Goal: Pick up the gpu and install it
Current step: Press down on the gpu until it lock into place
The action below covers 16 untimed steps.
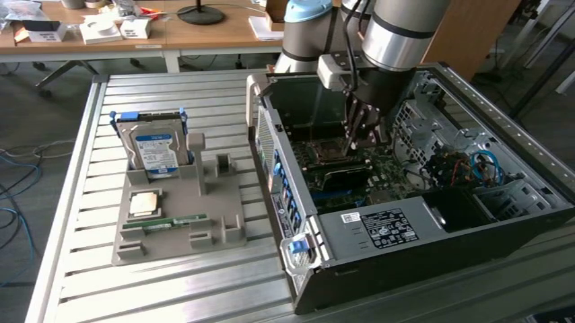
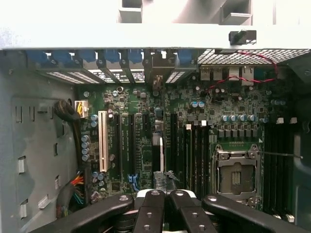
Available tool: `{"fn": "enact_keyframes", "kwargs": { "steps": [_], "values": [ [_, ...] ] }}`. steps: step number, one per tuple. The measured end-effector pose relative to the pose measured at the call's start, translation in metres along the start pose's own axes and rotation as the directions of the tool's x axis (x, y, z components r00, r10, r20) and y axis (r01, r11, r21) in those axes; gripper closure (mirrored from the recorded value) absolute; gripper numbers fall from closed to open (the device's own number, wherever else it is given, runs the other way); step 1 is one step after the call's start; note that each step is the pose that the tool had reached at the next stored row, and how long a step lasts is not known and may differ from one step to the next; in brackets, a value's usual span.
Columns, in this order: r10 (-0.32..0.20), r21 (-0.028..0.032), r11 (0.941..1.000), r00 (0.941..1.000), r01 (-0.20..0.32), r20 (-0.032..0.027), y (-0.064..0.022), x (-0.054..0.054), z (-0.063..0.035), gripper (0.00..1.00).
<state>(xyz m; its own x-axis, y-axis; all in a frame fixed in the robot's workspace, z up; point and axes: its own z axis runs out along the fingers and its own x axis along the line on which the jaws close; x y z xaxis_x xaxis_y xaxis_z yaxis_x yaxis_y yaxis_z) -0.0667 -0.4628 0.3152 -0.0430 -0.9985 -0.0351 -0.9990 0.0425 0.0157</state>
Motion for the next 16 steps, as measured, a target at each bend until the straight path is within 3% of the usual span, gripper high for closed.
{"fn": "enact_keyframes", "kwargs": {
  "steps": [9, 16],
  "values": [
    [0.000, 0.0019, 1.0000, 1.0000, 0.000, 0.0008, 0.0055, 0.000, 0.0037, 0.89],
    [0.000, 0.0052, 1.0000, 1.0000, 0.000, 0.0009, 0.0062, 0.000, 0.0143, 0.89]
  ]
}}
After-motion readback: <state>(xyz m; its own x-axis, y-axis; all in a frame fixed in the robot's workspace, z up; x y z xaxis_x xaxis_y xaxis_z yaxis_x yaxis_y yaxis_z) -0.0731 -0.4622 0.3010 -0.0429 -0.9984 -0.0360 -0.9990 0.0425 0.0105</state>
